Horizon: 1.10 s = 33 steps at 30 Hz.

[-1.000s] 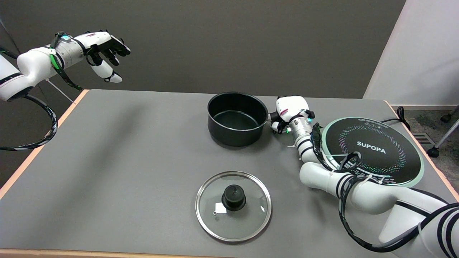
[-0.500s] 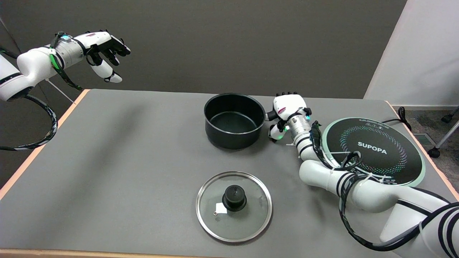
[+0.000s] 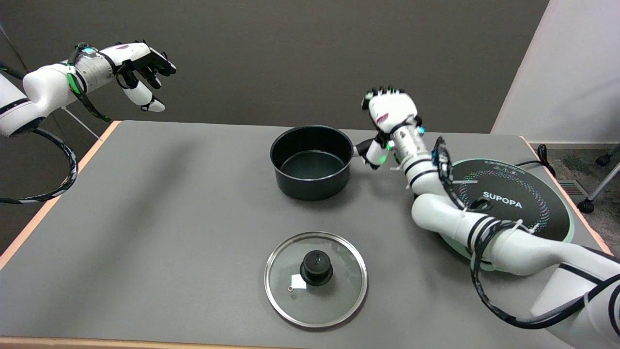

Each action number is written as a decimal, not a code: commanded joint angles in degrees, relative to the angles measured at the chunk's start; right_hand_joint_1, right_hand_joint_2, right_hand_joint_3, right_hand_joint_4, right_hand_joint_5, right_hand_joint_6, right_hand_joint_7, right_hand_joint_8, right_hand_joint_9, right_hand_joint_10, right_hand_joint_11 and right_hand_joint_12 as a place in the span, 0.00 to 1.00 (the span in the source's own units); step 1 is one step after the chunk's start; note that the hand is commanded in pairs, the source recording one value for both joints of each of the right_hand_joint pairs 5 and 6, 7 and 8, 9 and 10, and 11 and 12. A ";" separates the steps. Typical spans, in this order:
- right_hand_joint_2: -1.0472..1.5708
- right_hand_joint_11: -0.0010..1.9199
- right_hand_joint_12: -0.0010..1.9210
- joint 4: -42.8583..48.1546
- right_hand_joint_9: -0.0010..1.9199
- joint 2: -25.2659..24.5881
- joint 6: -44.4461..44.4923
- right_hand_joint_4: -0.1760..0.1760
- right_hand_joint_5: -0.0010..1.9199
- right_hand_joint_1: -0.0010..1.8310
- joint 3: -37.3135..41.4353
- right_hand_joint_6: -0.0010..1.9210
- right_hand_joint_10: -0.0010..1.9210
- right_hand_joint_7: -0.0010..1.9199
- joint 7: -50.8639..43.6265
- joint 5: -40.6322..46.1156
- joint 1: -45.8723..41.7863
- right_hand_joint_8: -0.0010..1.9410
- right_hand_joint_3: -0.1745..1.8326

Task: Place the pot onto the table.

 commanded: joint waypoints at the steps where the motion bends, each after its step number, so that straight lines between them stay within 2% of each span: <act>1: 0.25 0.23 0.23 25.39 0.23 12.35 -3.16 0.00 0.23 0.65 8.75 0.23 0.23 0.23 -1.34 -2.55 -2.82 0.22 0.79; 10: 0.24 0.20 0.20 38.30 0.20 20.60 2.96 0.00 0.20 0.65 17.08 0.20 0.20 0.20 -1.18 -2.63 -13.63 0.20 0.78; 16: 0.25 0.20 0.20 43.15 0.20 22.96 10.26 0.00 0.20 0.61 29.52 0.20 0.20 0.20 -0.30 -5.35 -27.87 0.20 0.84; 17: 0.27 0.20 0.20 43.49 0.20 22.90 11.39 0.00 0.20 0.58 31.90 0.20 0.20 0.20 1.75 -5.35 -30.88 0.20 0.79; 19: 0.34 0.21 0.20 43.34 0.21 22.58 13.30 0.00 0.21 0.49 34.46 0.20 0.20 0.21 6.83 -5.23 -34.27 0.20 0.63; 21: 0.41 0.20 0.20 41.97 0.20 22.24 15.11 0.01 0.20 0.40 36.74 0.20 0.20 0.20 16.06 -4.68 -37.23 0.20 0.43; 26: 0.53 0.17 0.17 39.57 0.17 21.43 16.06 0.08 0.17 0.29 42.45 0.17 0.17 0.17 40.25 -2.38 -45.26 0.17 0.13; 27: 0.57 0.15 0.15 39.47 0.15 21.22 15.72 0.12 0.15 0.25 43.23 0.15 0.15 0.15 44.59 -1.99 -46.52 0.15 0.05; 28: 0.61 0.13 0.13 39.53 0.13 21.12 15.45 0.16 0.13 0.23 43.80 0.13 0.13 0.13 47.19 -1.58 -47.51 0.13 0.01; 33: 0.72 0.07 0.07 42.23 0.07 20.87 15.73 0.21 0.07 0.14 46.07 0.07 0.07 0.07 55.36 1.78 -51.71 0.07 0.00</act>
